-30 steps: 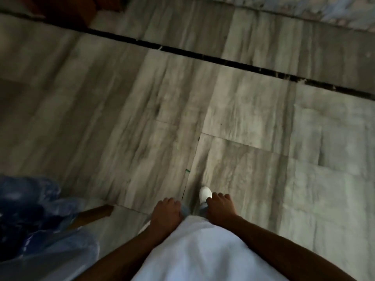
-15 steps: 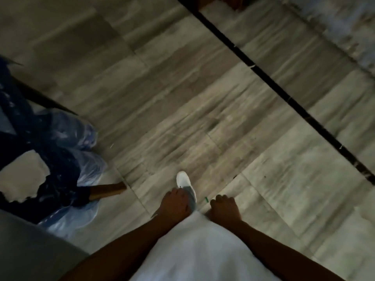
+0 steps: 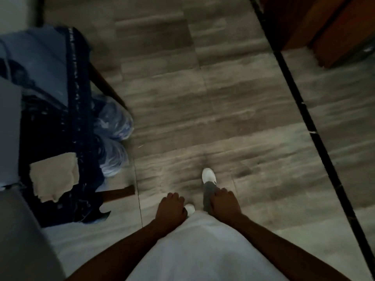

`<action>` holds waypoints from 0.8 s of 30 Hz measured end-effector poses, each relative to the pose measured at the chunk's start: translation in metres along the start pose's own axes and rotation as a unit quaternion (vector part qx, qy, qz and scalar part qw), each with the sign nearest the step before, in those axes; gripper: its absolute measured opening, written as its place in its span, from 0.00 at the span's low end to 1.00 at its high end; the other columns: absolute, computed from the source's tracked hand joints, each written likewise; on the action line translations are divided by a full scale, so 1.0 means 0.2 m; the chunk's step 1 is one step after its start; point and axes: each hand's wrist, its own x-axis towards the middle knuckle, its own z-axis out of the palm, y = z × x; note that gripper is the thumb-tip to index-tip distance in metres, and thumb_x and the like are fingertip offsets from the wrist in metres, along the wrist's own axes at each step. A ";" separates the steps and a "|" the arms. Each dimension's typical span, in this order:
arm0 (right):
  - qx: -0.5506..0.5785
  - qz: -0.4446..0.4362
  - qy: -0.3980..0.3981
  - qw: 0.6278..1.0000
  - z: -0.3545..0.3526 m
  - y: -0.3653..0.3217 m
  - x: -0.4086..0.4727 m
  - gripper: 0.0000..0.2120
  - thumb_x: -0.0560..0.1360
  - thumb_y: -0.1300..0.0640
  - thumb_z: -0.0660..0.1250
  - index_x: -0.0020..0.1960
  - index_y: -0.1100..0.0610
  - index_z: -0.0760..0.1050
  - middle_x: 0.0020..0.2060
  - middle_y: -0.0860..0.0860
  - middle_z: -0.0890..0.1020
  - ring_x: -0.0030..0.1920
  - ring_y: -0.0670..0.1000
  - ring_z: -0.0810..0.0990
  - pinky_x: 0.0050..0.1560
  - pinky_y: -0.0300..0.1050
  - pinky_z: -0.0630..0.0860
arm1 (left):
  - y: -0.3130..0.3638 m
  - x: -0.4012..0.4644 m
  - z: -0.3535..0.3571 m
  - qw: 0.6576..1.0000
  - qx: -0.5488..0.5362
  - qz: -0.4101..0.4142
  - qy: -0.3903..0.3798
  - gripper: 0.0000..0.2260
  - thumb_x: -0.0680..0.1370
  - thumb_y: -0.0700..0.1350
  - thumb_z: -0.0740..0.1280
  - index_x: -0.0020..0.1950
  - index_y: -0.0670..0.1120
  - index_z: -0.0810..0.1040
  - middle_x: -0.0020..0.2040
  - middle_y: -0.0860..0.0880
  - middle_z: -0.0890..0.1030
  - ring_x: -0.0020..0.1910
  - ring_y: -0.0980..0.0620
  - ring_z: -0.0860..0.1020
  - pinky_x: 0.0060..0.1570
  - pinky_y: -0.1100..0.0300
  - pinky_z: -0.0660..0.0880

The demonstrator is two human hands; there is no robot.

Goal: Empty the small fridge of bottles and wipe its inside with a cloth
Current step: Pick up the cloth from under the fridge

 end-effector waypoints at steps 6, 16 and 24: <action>-0.090 -0.100 -0.049 0.990 -0.39 0.05 0.43 0.14 0.72 0.50 0.65 0.50 0.57 0.83 0.48 0.60 0.83 0.51 0.63 0.81 0.49 0.54 0.76 | -0.05 0.20 -0.29 0.991 -0.063 -0.118 0.024 0.17 0.76 0.51 0.62 0.59 0.42 0.78 0.56 0.41 0.79 0.57 0.41 0.76 0.50 0.50 0.71; -0.211 -0.228 -0.110 0.944 -0.76 -0.41 1.09 0.17 0.77 0.50 0.61 0.62 0.57 0.75 0.62 0.58 0.77 0.63 0.60 0.75 0.60 0.51 0.70 | -0.48 0.30 -0.39 0.929 -0.216 -0.291 0.076 0.21 0.78 0.54 0.59 0.65 0.43 0.75 0.60 0.42 0.78 0.58 0.43 0.76 0.52 0.52 0.72; -0.279 -0.311 -0.116 0.901 -1.02 -0.99 1.46 0.18 0.79 0.50 0.60 0.65 0.57 0.74 0.62 0.59 0.77 0.62 0.60 0.76 0.58 0.50 0.72 | -1.00 0.26 -0.51 0.862 -0.301 -0.395 0.107 0.16 0.81 0.52 0.58 0.61 0.43 0.76 0.59 0.43 0.78 0.59 0.45 0.75 0.51 0.53 0.72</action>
